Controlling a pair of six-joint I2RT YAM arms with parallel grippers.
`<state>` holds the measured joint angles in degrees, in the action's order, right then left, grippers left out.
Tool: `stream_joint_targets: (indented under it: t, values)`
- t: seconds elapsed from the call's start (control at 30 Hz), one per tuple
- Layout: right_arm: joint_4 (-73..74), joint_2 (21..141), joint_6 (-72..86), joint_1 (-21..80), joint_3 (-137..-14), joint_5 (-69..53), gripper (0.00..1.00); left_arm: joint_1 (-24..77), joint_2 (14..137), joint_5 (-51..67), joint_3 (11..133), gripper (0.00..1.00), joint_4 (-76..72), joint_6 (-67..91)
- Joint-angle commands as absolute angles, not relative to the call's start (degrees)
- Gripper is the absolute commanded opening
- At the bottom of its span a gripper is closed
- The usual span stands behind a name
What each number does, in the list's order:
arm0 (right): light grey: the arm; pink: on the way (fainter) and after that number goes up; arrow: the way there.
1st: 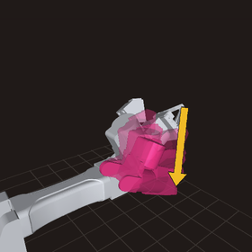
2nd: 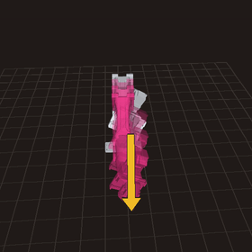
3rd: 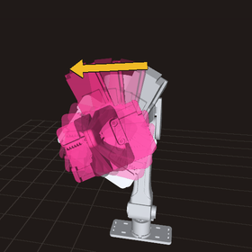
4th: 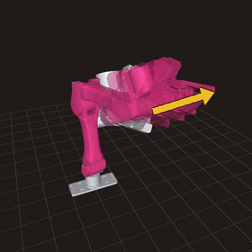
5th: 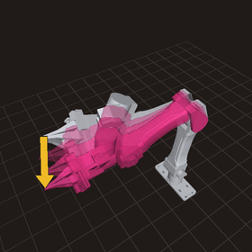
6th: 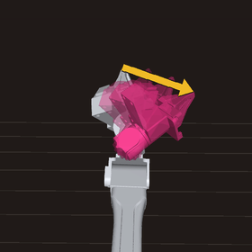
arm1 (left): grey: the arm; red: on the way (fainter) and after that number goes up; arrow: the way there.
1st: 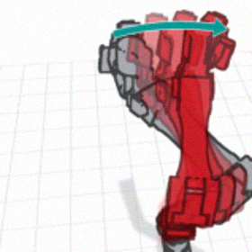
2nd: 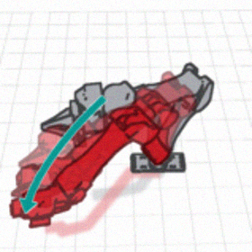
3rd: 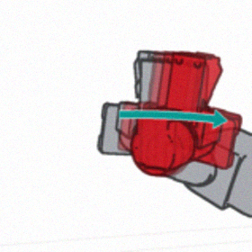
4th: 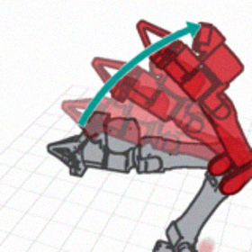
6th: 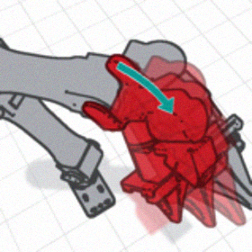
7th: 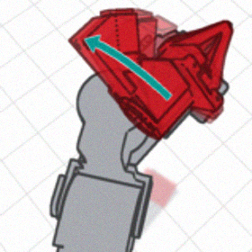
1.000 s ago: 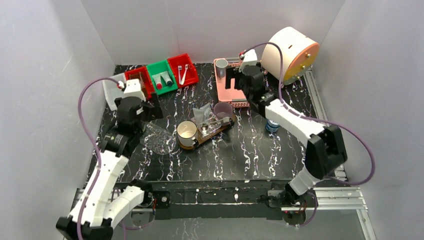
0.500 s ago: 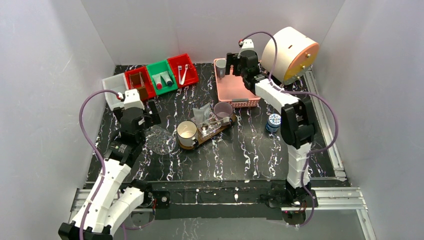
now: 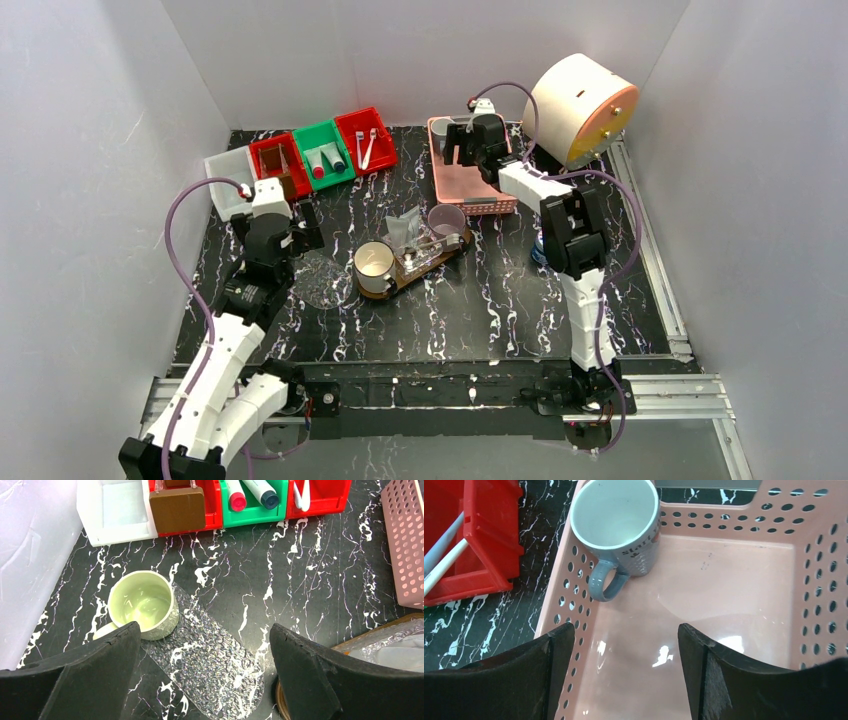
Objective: Prepare toiletry sets of a toothbrush and toothpaste on the tray
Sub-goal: Adjust the cup on the tray, then pick up the cup from the storage box.
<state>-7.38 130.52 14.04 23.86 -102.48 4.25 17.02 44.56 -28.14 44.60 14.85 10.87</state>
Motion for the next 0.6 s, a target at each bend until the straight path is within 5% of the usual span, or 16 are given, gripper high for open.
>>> stream_joint_targets:
  t: [0.0,0.57]
  values:
    - [-13.47,132.27,15.43,24.05,-106.53,2.61,0.82,17.23,45.14,-29.1,44.12,0.98,13.28,10.35]
    - [-17.65,142.2,15.95,24.0,-114.88,4.48,0.64,17.22,46.84,-28.03,43.57,0.98,12.65,10.0]
